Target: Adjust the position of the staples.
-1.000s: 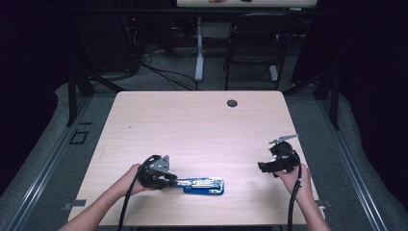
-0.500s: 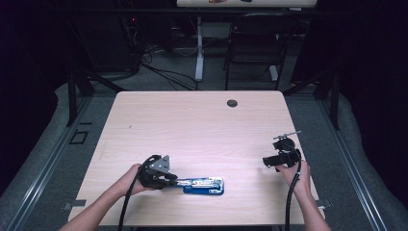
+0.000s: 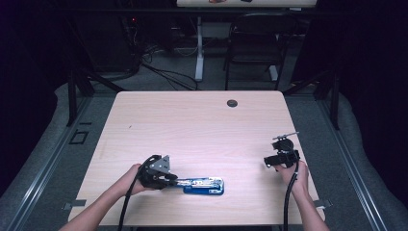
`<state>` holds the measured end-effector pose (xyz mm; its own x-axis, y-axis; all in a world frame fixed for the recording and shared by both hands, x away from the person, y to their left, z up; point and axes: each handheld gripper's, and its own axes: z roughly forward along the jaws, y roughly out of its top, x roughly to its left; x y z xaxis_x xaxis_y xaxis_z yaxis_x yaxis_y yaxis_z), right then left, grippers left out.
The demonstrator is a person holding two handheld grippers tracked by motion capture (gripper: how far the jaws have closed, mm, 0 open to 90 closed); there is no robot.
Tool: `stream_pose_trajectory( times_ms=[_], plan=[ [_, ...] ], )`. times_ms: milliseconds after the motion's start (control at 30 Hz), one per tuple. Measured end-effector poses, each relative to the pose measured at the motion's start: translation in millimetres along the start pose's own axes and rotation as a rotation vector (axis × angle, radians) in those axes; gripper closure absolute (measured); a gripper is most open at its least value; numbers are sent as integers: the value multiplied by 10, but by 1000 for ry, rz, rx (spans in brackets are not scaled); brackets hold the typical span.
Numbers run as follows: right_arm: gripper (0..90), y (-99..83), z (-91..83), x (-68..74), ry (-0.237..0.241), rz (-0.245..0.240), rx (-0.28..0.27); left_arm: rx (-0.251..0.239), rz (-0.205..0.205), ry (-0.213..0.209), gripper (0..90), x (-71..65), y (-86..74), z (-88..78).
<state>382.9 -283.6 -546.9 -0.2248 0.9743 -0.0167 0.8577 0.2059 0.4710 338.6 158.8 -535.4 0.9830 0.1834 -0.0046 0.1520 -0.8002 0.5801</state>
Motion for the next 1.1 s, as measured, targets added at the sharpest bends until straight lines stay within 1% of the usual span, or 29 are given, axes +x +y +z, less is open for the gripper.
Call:
stream_pose_trajectory(
  times_ms=[33, 67, 133, 167, 267, 300, 367, 433, 467, 500, 567, 600, 633, 667, 700, 733, 767, 900, 933, 967, 1000, 1067, 1100],
  plan=[
    [316, 3, 10, 15, 0, -7, 10, 0, 0, -1, 760, 0, 0, 0],
    [330, 1, 17, 24, -6, -7, 9, 0, 0, -1, 760, 0, 0, 0],
    [337, 3, 19, 28, -6, -13, 17, 0, 1, -1, 760, 0, 0, 0],
    [361, 1, 23, 34, -11, -19, 23, 2, 2, 2, 761, -1, 1, 0],
    [374, -2, 31, 39, -19, -17, 29, 2, 2, 2, 761, -2, 1, 0],
    [404, -4, 33, 37, -24, -15, 36, 1, 2, 2, 761, -1, 1, 0],
    [411, -8, 39, 34, -16, -11, 35, 0, 2, 0, 761, -2, 1, 0],
    [459, 1, 17, 21, -18, -28, 62, 1, 2, 1, 761, -2, 1, 0],
    [503, -8, 18, 22, -13, -9, 47, 1, 2, 0, 761, -2, 1, 0],
    [529, -2, 3, 15, -16, -16, 60, 1, 3, 0, 760, -2, 1, 0],
    [601, 1, -13, 5, -4, -13, 70, 1, 3, 1, 761, -3, 2, 0],
    [601, 1, -13, 5, -4, -13, 70, 1, 3, 1, 761, -3, 2, 0],
    [679, 4, -28, -4, 1, -5, 80, 2, 3, 1, 761, -2, 3, 0],
    [679, 4, -28, -4, 1, -5, 80, 2, 3, 1, 761, -2, 3, 0],
    [713, 2, -23, -4, 4, 7, 69, 1, 4, 0, 761, -2, 3, 1],
    [713, 2, -23, -4, 4, 7, 69, 1, 4, 0, 761, -2, 3, 1],
    [713, 11, -33, -12, 5, -2, 86, 2, 4, 0, 761, -2, 3, 0],
    [722, 18, -31, -3, 12, -5, 89, 3, 4, -1, 761, -2, 4, 0],
    [722, 20, -24, 1, 11, -9, 81, 3, 5, -1, 761, -1, 4, 0],
    [733, 20, -5, 22, 14, 2, 73, 3, 5, -1, 761, -1, 4, 0],
    [733, 20, -5, 22, 14, 2, 73, 3, 5, -1, 761, 0, 4, 0],
    [740, 30, -1, 23, 5, -21, 93, 3, 5, -2, 761, 0, 4, 1],
    [753, 28, 1, 25, 2, -19, 97, 3, 5, -2, 761, 0, 4, 1]
  ],
)
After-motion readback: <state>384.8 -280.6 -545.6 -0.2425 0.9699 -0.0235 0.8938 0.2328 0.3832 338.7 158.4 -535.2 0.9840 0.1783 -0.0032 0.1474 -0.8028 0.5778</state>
